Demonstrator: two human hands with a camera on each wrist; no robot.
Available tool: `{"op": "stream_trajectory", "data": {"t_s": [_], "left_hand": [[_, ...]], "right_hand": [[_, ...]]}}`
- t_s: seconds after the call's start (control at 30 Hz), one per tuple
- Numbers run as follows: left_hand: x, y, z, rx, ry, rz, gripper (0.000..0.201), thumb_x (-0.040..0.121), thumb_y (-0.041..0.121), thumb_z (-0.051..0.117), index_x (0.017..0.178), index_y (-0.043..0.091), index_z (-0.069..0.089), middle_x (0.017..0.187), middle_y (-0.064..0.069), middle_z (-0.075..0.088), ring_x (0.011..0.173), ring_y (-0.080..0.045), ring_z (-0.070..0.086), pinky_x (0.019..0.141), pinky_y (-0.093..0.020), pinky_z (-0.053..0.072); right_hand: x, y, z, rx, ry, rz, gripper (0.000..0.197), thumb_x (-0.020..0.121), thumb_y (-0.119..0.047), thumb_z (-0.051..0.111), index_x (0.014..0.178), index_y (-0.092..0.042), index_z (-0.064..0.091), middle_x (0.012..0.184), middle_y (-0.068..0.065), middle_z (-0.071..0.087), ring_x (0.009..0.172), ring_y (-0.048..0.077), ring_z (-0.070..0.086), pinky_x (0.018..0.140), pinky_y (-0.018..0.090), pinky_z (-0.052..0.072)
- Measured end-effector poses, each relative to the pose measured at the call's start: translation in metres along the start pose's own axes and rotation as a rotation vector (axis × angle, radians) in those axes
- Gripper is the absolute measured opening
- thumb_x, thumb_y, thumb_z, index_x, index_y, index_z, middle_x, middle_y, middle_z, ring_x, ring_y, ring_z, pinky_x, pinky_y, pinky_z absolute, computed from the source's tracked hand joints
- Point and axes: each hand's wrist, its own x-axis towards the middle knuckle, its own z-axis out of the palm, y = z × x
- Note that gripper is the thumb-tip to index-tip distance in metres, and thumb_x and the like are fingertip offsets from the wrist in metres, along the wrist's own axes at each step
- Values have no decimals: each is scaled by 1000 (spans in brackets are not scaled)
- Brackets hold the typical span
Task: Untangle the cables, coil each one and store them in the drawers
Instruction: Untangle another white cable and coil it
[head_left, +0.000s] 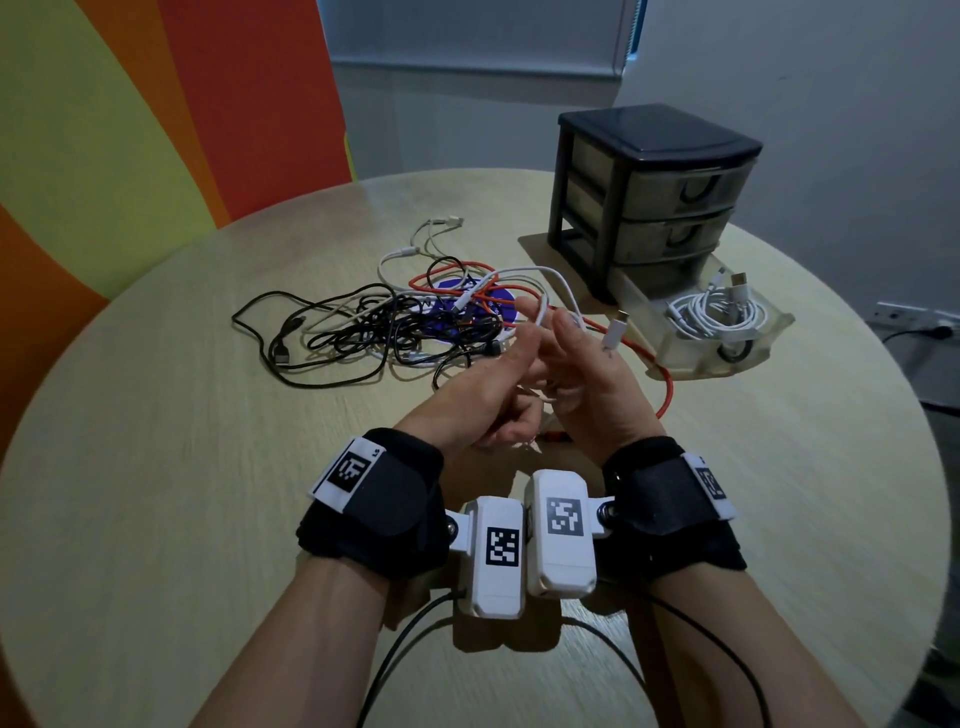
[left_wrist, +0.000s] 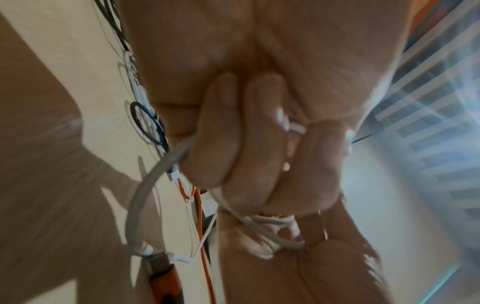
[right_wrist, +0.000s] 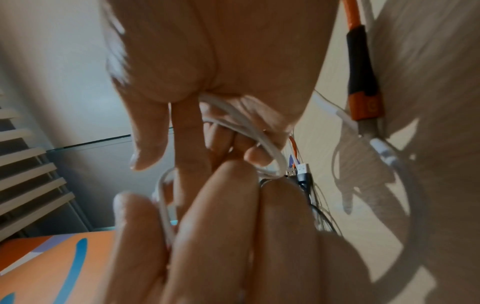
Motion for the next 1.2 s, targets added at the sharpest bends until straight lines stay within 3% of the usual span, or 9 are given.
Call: {"op": "stream_trajectory", "data": {"t_s": [0.13,0.27,0.33,0.53,0.77,0.87,0.97,1.07,1.2], "left_hand": [[0,0,1,-154,-67,-2,76,78,75,18,90,10,56,41,6,27,32,-5,19,34,-12,17],[-3,1,0,-31,67,60,50,94,39,39,60,7,54,38,9,31,34,-4,24,36,-14,22],[-5,-2,0,20,139,91,44,94,28,47,58,5,57,37,11,35,35,-3,27,39,-12,24],[-13,-4,-14,167,267,121,36,83,30,65,57,6,68,40,8,41,43,-7,33,47,-15,29],[-22,-6,-29,329,387,153,33,83,26,67,53,12,65,61,-22,53,51,-18,47,45,-17,38],[-24,-9,-36,392,470,189,29,80,26,72,53,16,64,62,-9,58,61,-6,50,57,-11,38],[-24,-13,-42,439,548,232,28,74,29,77,54,17,61,58,0,52,66,-6,44,60,-13,32],[-22,-18,-46,477,650,268,32,68,31,81,52,14,59,50,13,46,62,-4,39,58,-13,29],[-21,-17,-43,474,740,275,32,65,30,84,52,11,61,43,16,46,49,-3,39,49,-11,28]], "right_hand": [[0,-3,-1,256,-45,-44,44,84,-32,56,118,-4,54,60,-10,54,53,1,55,54,12,47],[3,-3,-1,417,21,-43,29,86,-34,44,98,-9,52,47,-10,37,42,2,40,59,15,47],[4,-3,0,444,39,-53,28,91,-36,38,90,-10,51,42,-9,31,35,1,30,51,13,42],[3,-5,-1,489,113,-8,46,97,-47,28,76,-14,50,33,-9,23,26,2,21,35,15,31],[2,-8,-8,535,271,-30,47,83,-52,47,47,-22,47,31,-9,20,24,2,17,32,14,12],[-1,-15,-15,579,300,-59,43,67,-54,55,42,-22,39,30,-8,20,22,4,17,29,14,13],[-5,-21,-21,588,312,-82,44,60,-51,61,39,-22,34,30,-8,19,22,5,17,27,14,14],[-6,-22,-24,479,325,-94,46,75,-42,60,41,-22,36,32,-8,19,24,4,16,29,14,13],[-3,-15,-17,13,303,-132,29,93,-23,51,65,-19,49,37,-11,23,30,3,17,33,13,18]]}}
